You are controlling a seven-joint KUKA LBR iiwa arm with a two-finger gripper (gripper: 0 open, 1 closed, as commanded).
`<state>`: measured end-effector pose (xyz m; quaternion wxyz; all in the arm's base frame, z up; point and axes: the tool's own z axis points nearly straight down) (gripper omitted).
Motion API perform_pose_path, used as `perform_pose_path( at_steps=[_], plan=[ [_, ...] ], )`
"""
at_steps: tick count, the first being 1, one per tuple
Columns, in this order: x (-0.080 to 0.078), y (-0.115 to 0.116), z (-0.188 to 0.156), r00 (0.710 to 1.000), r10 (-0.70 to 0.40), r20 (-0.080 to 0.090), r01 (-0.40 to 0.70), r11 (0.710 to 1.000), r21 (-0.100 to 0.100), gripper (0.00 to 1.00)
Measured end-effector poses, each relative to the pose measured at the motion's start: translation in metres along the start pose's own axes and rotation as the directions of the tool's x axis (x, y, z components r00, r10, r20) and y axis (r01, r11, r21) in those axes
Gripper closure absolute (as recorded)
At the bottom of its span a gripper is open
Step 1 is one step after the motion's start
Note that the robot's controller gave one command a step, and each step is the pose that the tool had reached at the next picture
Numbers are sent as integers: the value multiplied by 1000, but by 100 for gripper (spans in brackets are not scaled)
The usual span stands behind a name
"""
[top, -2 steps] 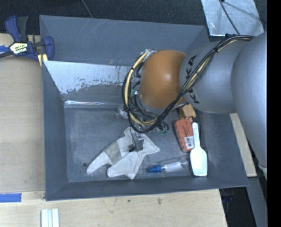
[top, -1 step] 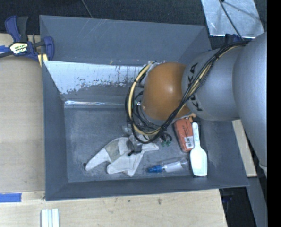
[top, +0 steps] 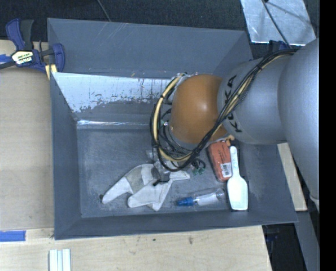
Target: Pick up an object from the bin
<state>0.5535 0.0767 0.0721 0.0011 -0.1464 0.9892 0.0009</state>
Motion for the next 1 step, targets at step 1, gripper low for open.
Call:
perform_pose_path(
  at_steps=[1],
  plan=[
    [-19, -18, -174, 1000, 2, 9, -2, 1000, 4, 100]
  ],
)
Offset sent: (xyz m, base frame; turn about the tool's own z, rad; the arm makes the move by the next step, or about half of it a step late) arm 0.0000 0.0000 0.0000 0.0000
